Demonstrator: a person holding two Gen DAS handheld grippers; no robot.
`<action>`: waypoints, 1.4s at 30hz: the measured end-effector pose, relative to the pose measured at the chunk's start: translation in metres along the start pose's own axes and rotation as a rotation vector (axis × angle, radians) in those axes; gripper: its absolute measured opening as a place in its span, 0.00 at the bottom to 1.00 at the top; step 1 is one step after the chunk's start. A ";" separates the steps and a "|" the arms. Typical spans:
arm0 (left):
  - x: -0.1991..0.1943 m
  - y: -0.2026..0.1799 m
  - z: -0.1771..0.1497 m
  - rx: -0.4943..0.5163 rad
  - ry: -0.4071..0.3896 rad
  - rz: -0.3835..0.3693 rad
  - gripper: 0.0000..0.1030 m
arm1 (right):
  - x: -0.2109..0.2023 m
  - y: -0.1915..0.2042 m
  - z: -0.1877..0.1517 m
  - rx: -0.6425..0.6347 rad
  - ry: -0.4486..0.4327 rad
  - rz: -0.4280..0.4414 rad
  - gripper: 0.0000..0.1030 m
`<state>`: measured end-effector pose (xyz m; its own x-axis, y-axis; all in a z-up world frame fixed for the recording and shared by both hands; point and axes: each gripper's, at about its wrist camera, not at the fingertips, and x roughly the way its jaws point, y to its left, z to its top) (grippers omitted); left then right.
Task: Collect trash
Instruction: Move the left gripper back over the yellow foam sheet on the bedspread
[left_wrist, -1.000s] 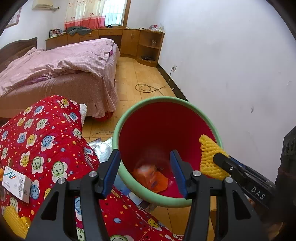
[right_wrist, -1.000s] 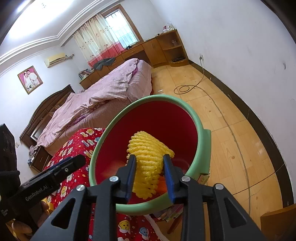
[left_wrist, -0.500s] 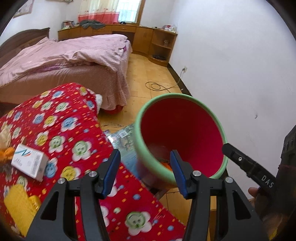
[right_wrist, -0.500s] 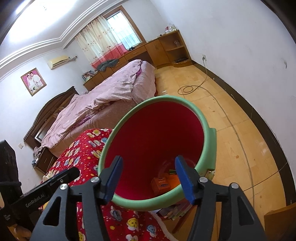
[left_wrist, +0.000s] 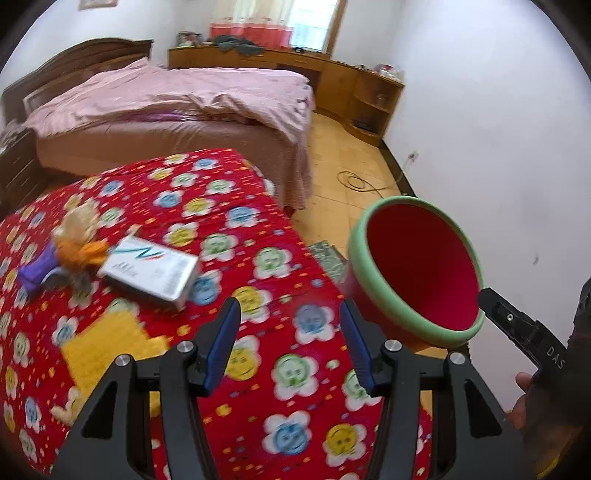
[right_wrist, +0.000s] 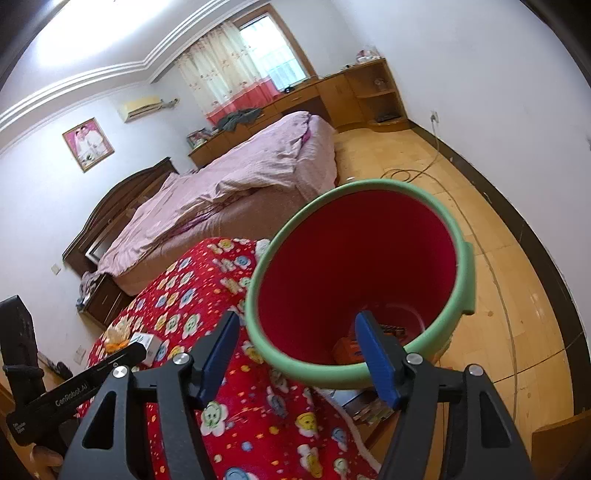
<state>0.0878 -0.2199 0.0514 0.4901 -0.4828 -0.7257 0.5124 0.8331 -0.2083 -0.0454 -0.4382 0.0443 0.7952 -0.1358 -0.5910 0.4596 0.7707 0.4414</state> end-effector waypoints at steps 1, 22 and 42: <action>-0.003 0.006 -0.002 -0.013 -0.003 0.009 0.54 | 0.000 0.003 -0.001 -0.004 0.003 0.004 0.67; -0.027 0.096 -0.038 -0.148 -0.010 0.201 0.54 | 0.018 0.074 -0.033 -0.133 0.109 0.094 0.69; -0.017 0.122 -0.049 -0.141 -0.038 0.243 0.54 | 0.036 0.097 -0.050 -0.171 0.185 0.099 0.70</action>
<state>0.1071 -0.0972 0.0062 0.6141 -0.2722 -0.7408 0.2746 0.9537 -0.1228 0.0080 -0.3368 0.0321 0.7398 0.0491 -0.6710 0.2973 0.8708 0.3915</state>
